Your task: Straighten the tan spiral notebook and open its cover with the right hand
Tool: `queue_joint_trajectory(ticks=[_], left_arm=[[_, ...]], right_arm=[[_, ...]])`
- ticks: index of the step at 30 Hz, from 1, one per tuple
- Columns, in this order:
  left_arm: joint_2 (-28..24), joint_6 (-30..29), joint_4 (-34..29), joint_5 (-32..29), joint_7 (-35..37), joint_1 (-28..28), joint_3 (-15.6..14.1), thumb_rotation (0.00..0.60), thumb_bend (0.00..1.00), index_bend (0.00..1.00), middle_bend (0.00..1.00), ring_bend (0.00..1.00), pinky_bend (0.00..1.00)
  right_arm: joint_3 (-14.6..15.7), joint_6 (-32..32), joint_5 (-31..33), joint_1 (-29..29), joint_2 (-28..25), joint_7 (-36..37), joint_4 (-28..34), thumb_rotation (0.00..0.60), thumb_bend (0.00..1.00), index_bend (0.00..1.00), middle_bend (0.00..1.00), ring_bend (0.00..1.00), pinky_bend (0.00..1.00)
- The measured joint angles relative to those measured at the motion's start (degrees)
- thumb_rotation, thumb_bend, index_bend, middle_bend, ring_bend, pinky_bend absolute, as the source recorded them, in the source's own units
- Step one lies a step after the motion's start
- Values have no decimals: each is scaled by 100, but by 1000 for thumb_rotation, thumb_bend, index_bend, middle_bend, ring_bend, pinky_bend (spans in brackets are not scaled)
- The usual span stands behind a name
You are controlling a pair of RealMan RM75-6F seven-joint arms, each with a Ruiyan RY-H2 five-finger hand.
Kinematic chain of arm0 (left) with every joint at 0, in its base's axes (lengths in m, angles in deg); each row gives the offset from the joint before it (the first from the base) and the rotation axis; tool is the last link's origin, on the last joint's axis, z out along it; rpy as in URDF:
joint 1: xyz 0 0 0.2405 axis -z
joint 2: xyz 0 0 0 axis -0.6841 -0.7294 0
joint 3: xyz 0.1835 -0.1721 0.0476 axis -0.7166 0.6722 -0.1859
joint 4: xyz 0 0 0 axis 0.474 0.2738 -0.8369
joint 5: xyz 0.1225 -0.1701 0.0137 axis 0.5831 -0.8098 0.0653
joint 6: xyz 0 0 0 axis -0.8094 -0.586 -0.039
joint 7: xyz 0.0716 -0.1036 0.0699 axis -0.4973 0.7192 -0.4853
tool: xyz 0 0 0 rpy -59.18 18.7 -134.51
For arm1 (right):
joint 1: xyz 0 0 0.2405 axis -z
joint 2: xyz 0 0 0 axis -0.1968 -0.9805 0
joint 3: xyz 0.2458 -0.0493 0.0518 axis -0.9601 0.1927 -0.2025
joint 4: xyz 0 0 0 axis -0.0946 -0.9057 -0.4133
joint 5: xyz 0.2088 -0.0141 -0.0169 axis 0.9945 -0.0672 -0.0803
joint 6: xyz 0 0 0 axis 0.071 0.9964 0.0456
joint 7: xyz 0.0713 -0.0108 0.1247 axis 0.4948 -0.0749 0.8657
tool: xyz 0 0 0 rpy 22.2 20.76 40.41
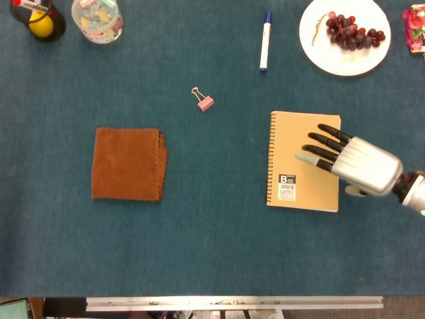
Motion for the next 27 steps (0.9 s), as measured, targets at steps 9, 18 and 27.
queue_joint_trajectory(ticks=[9, 18, 27], left_arm=[[-2, -33, -12, 48, -4, -15, -15, 600, 489, 130, 123, 25, 53], [-12, -5, 4, 11, 15, -20, -12, 600, 489, 130, 123, 26, 53], [-30, 4, 19, 0, 80, -27, -10, 600, 489, 130, 123, 25, 53]], right_arm=[[33, 221, -161, 102, 527, 185, -1060, 600, 91, 272, 234, 33, 16], [47, 562, -301, 180, 1137, 480, -1964, 600, 91, 288, 241, 51, 17], [59, 707, -328, 176, 1442, 658, -2371, 600, 138, 294, 251, 67, 16]])
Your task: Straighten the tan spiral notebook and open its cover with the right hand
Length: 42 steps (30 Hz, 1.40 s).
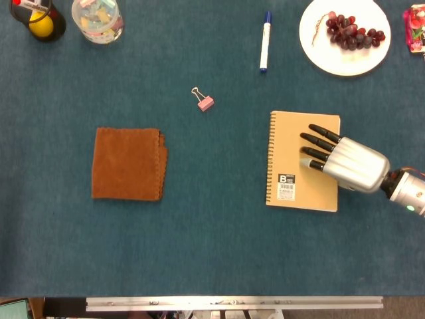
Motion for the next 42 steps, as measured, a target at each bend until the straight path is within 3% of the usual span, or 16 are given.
queue_joint_trajectory(ticks=[18, 32, 42], left_arm=[[-57, 12, -28, 4, 82, -9, -6, 600, 489, 129, 123, 26, 53], [-179, 60, -153, 66, 213, 3, -43, 600, 490, 135, 123, 26, 53], [-209, 19, -144, 107, 321, -13, -47, 600, 489, 138, 123, 26, 53]], right_arm=[[-88, 242, 111, -39, 236, 329, -256, 600, 284, 371, 305, 112, 27], [-310, 560, 330, -5, 810, 767, -855, 600, 422, 526, 342, 157, 83], [-436, 529, 479, -105, 1113, 819, -1131, 600, 517, 719, 426, 239, 162]])
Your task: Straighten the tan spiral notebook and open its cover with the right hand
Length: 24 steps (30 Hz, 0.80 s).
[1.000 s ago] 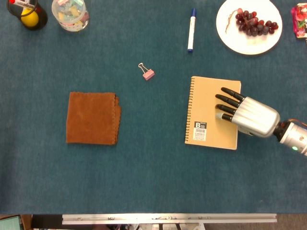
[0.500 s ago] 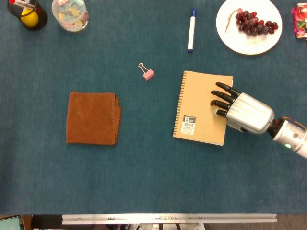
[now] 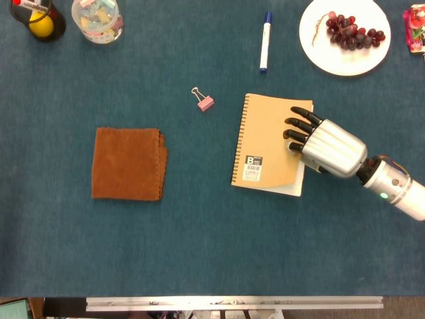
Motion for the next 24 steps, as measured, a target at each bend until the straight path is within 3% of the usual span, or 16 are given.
queue_joint_trajectory(ticks=[14, 24], left_arm=[[27, -46, 21, 102, -5, 20, 8, 600, 489, 138, 123, 26, 53], [59, -30, -48, 186, -101, 56, -11, 600, 489, 138, 123, 26, 53]], right_arm=[[114, 297, 44, 220, -215, 132, -60, 600, 571, 870, 526, 342, 208], [194, 872, 63, 560, -1038, 114, 288, 600, 571, 895, 550, 365, 216]])
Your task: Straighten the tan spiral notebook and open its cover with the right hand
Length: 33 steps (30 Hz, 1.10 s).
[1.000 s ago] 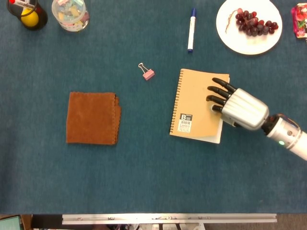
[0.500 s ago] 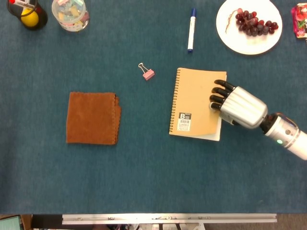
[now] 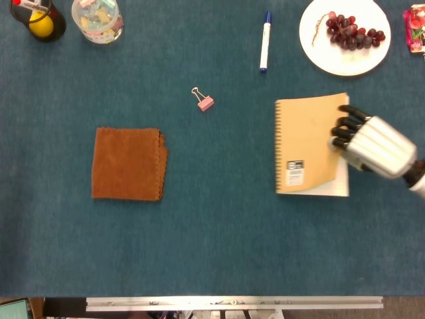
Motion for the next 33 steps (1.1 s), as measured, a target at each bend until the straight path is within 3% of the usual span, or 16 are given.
queue_joint_trajectory(ticks=[7, 12, 21, 28, 30, 33], left_arm=[[43, 28, 0, 1, 18, 12, -11, 600, 489, 138, 123, 26, 53], [32, 45, 12, 5, 68, -2, -47, 600, 489, 138, 123, 26, 53], [-71, 5, -16, -59, 188, -100, -103, 600, 489, 138, 123, 26, 53], [-96, -7, -27, -32, 209, -109, -110, 600, 489, 138, 123, 26, 53], [-91, -10, -28, -31, 205, -111, -109, 600, 489, 138, 123, 26, 53], [-84, -6, -27, -23, 186, -110, -111, 600, 489, 138, 123, 26, 53]], right_arm=[[16, 293, -145, -23, -701, -222, 793, 600, 571, 895, 556, 368, 217], [-84, 31, -318, -470, -845, -479, 1360, 600, 571, 895, 556, 368, 217], [-280, -976, -525, -1251, -537, -851, 1750, 600, 570, 895, 556, 368, 217], [-352, -1370, -561, -1531, -88, -914, 1544, 600, 561, 891, 549, 367, 219], [-366, -1450, -546, -1569, 49, -939, 1423, 600, 547, 837, 515, 350, 222], [-378, -1589, -494, -1595, 208, -1001, 1280, 600, 483, 658, 416, 272, 211]])
